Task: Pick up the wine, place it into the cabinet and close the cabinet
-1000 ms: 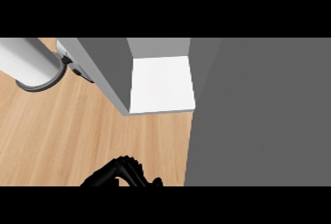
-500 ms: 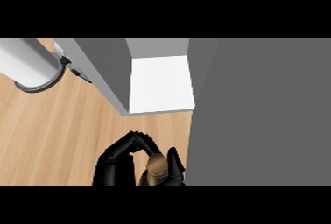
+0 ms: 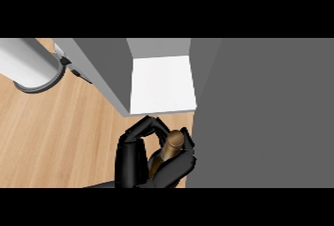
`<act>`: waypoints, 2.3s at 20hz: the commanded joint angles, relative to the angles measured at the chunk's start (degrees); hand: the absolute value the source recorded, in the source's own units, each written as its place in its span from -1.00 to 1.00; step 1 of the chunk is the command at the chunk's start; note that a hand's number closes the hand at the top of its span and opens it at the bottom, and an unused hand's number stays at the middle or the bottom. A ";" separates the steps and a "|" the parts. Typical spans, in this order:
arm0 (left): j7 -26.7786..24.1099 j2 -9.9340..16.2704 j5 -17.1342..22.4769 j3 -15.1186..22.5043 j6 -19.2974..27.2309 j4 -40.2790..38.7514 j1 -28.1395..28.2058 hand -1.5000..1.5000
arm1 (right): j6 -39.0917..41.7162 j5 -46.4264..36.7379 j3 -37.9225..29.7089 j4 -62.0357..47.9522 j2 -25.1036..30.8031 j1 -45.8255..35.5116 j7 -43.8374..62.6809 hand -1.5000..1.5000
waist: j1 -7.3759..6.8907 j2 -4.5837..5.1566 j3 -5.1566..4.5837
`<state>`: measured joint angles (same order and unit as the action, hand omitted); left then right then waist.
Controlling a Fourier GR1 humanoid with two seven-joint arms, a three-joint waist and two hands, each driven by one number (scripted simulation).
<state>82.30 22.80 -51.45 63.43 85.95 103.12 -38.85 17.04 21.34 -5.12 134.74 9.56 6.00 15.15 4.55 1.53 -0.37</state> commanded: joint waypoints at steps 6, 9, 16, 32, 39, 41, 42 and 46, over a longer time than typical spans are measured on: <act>-2.13 -4.29 3.88 0.38 -0.01 -10.00 -2.74 1.00 | 0.33 3.99 -2.39 -1.59 0.95 -2.77 0.43 -1.00 | 0.15 0.31 0.03; -4.29 -3.85 3.65 0.85 -0.01 -10.10 -0.53 1.00 | -0.29 3.15 -1.17 0.86 -0.14 -0.65 1.02 -1.00 | 0.44 0.32 -0.08; -4.98 -5.46 7.05 -2.65 -0.01 -13.07 -4.31 1.00 | 0.26 5.28 -3.03 0.85 1.03 -1.48 1.42 -1.00 | 1.35 0.54 -0.11; -7.76 -5.72 14.20 -4.42 -0.02 -16.39 -8.68 1.00 | 1.22 6.53 -2.67 -0.43 0.60 -1.72 0.74 -1.00 | 2.64 1.26 -0.13; -7.56 -5.06 18.32 -1.91 -0.02 -24.43 -10.88 1.00 | 2.01 6.99 -3.38 -1.01 2.18 -3.66 1.01 -1.00 | 3.71 1.79 -0.05; -7.73 -5.89 19.45 -1.16 -0.02 -24.52 -10.46 1.00 | 1.41 5.17 -1.98 -0.78 0.78 -3.14 0.56 -1.00 | 3.31 1.74 -0.10; -8.07 -4.45 19.84 -0.85 -0.02 -23.86 -10.16 1.00 | 2.45 6.41 -2.77 -1.47 1.51 -3.08 0.20 -1.00 | 3.04 1.68 -0.08; -8.92 -5.78 21.13 -0.87 -0.02 -26.23 -9.91 1.00 | 1.98 6.94 -2.77 -0.55 1.65 -3.49 0.93 -1.00 | 3.53 1.70 -0.15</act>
<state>73.91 17.68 -31.73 62.29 85.74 78.75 -49.19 18.84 27.51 -8.17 133.06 11.22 2.19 15.78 7.63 3.23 -0.47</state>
